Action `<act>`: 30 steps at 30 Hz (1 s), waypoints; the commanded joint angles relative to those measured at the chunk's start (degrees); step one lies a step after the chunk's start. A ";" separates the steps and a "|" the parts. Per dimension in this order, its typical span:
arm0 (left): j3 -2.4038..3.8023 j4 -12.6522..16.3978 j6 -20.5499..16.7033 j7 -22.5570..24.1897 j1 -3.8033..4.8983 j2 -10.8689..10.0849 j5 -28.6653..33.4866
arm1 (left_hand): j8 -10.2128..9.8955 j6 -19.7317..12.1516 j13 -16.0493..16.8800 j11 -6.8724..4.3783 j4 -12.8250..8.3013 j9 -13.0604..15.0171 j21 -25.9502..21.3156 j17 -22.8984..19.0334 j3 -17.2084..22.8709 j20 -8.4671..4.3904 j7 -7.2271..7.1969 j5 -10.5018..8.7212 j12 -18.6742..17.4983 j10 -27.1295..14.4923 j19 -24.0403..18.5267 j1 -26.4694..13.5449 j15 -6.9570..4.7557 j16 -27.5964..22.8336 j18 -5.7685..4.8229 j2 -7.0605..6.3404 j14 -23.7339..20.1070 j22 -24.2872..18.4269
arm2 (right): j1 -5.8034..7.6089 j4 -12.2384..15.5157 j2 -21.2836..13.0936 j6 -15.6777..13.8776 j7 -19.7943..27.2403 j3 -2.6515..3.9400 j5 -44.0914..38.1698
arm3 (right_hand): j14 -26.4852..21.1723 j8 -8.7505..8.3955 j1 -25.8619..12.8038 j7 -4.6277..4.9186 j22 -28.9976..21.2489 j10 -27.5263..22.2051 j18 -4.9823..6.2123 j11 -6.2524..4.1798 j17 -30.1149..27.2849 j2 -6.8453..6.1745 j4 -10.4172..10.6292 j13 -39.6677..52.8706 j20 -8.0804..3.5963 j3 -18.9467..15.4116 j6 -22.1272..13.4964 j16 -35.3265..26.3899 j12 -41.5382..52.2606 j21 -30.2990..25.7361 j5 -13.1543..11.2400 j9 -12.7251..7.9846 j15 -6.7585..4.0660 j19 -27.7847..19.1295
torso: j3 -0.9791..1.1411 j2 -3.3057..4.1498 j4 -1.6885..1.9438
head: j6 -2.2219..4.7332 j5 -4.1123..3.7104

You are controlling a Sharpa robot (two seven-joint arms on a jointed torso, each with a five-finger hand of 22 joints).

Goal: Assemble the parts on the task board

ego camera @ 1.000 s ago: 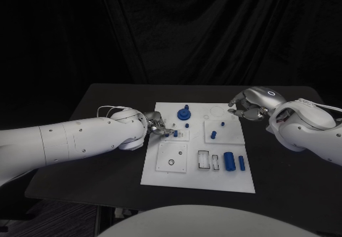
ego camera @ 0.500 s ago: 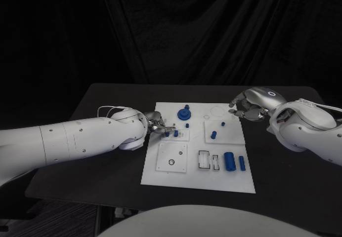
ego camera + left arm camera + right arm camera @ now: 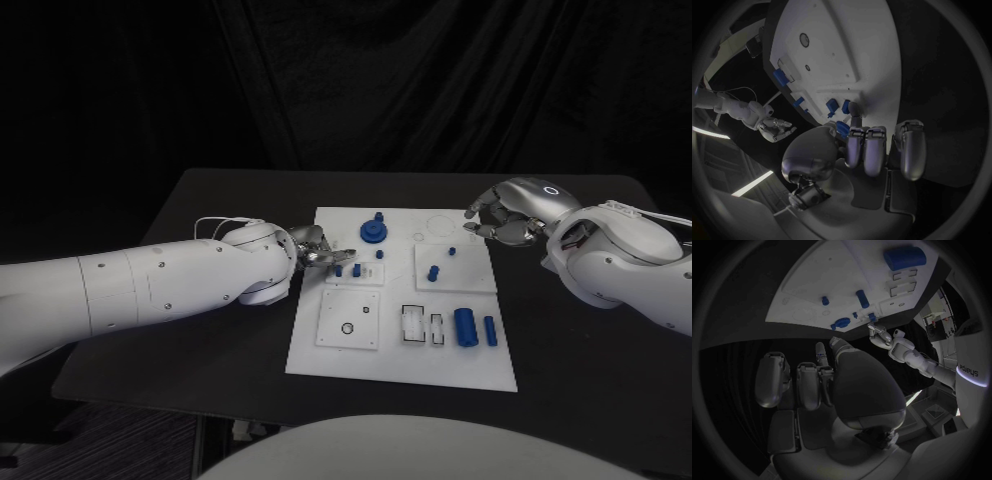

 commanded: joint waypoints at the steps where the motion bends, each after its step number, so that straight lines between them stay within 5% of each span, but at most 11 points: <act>1: -0.27 -0.16 -0.47 1.26 -0.43 -0.08 0.43 | 0.34 -0.15 15.09 0.19 -0.04 0.31 -0.31 15.07 -0.65 0.29 0.20 -0.43 0.21 5.87 1.65 -0.41 0.06 0.15 0.31 0.46 5.95 12.06 | -0.16 0.12 -0.10 0.50 -1.21 0.04 -0.13 | 4.26 -0.27 0.25 0.06 10.02 2.04 1.10 0.33 7.80 0.15 -0.05 10.94 0.41 0.29 0.41 -0.33 -0.19 -0.35 0.32 -0.05 0.41 0.07 | 0.01 0.03 0.03 | -0.01 0.03; 16: -0.27 -0.18 -1.34 2.91 -0.43 -0.11 0.43 | 1.15 -0.22 15.09 0.08 -0.16 1.86 -0.41 15.07 -2.52 0.25 0.05 1.99 0.21 5.87 1.65 1.49 -0.01 0.15 0.32 1.96 5.95 12.17 | -0.16 0.12 -0.09 0.57 -1.30 0.04 -0.13 | 4.24 -0.28 0.28 0.06 10.00 1.88 1.11 0.32 7.76 0.17 -0.06 10.78 0.40 0.35 0.43 -0.38 -0.37 -0.42 0.39 -0.06 0.41 0.05 | -0.01 0.07 0.02 | -0.01 0.09; 22: -0.26 1.16 -8.76 6.80 -0.42 -1.51 -6.21 | 2.64 -0.44 15.09 -0.23 -0.17 2.35 0.30 15.07 -3.91 0.04 -0.30 6.81 0.21 5.87 2.18 6.91 -0.28 0.15 0.12 1.18 5.95 12.60 | -0.16 0.31 -0.42 -0.18 -0.86 0.04 -0.13 | 4.24 -0.28 0.28 0.06 10.00 1.88 1.11 0.32 7.76 0.17 -0.06 10.78 0.40 0.35 0.43 -0.38 -0.37 -0.42 0.39 -0.06 0.41 0.05 | 0.00 0.02 0.00 | -0.01 -0.10; 23: -0.26 1.61 -10.72 7.62 -0.39 -2.00 -8.56 | 3.46 -0.41 15.09 -0.40 -0.32 2.40 0.58 15.07 -4.25 -0.11 -0.53 8.18 0.21 5.87 2.38 9.07 -0.39 0.15 0.05 0.25 5.95 12.73 | -0.16 0.35 -0.54 -0.35 -0.77 0.04 -0.13 | 4.24 -0.28 0.28 0.06 10.00 1.88 1.11 0.32 7.76 0.17 -0.06 10.78 0.40 0.35 0.43 -0.38 -0.37 -0.42 0.39 -0.06 0.41 0.05 | -0.01 0.02 -0.01 | -0.01 -0.12; 30: -0.23 3.64 -22.45 14.27 1.71 -4.78 -20.34 | 5.11 -3.16 15.09 -0.12 -0.14 2.36 -0.95 15.07 -6.17 -0.02 -0.22 8.88 0.21 5.87 1.44 15.50 -0.25 0.15 0.38 -2.30 5.95 12.30 | -0.14 0.26 -0.78 -0.96 -0.58 0.04 -0.13 | 4.25 -0.29 0.26 0.08 9.99 1.83 1.12 0.32 7.80 0.14 -0.03 10.72 0.40 0.37 0.44 -0.33 -0.43 -0.48 0.45 -0.09 0.40 0.03 | -0.01 -0.09 0.00 | -0.01 -0.50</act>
